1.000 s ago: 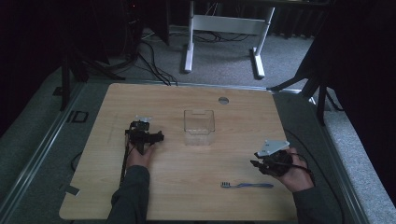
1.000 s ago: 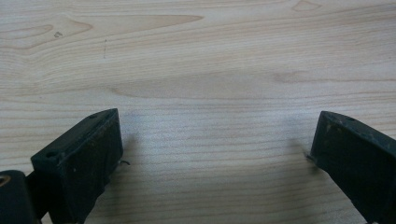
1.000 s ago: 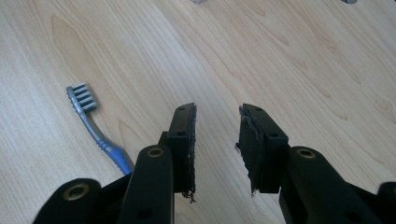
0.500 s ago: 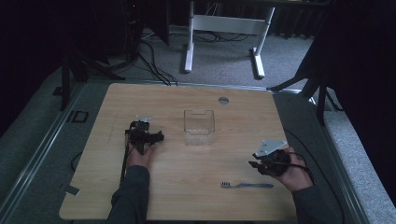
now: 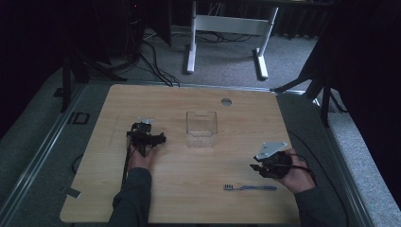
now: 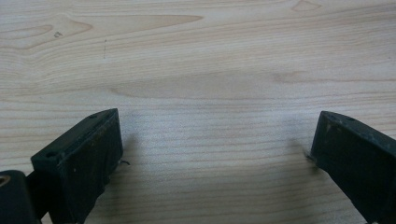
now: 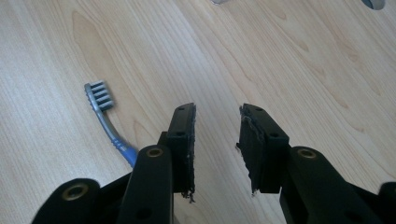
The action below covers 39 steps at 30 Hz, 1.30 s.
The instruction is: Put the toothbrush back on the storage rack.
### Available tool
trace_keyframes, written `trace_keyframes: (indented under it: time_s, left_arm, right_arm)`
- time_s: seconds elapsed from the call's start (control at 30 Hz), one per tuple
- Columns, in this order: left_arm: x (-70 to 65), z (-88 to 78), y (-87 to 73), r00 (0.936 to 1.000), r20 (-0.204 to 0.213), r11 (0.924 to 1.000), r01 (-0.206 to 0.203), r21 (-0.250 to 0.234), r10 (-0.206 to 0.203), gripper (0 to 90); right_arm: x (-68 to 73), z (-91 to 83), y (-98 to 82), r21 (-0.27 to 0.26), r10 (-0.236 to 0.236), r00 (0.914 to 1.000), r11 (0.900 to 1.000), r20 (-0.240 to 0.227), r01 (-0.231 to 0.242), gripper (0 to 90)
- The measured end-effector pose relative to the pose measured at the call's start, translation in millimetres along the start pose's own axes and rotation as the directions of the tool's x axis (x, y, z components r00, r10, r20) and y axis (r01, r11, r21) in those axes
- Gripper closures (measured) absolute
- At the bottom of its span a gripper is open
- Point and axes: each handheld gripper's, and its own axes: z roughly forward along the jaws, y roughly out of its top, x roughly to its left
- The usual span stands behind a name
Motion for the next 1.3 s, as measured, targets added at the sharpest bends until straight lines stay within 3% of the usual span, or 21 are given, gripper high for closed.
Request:
trace_keyframes:
  time_s: [1.3]
  left_arm:
    - [-0.2, 0.1, 0.2, 1.0000, 0.000, 1.0000, -0.001, 0.001, 0.001, 2.5]
  right_arm:
    - [6.3, 14.9, 8.2, 0.082, -0.068, 0.9951, 0.994, -0.072, 0.073, 63.1]
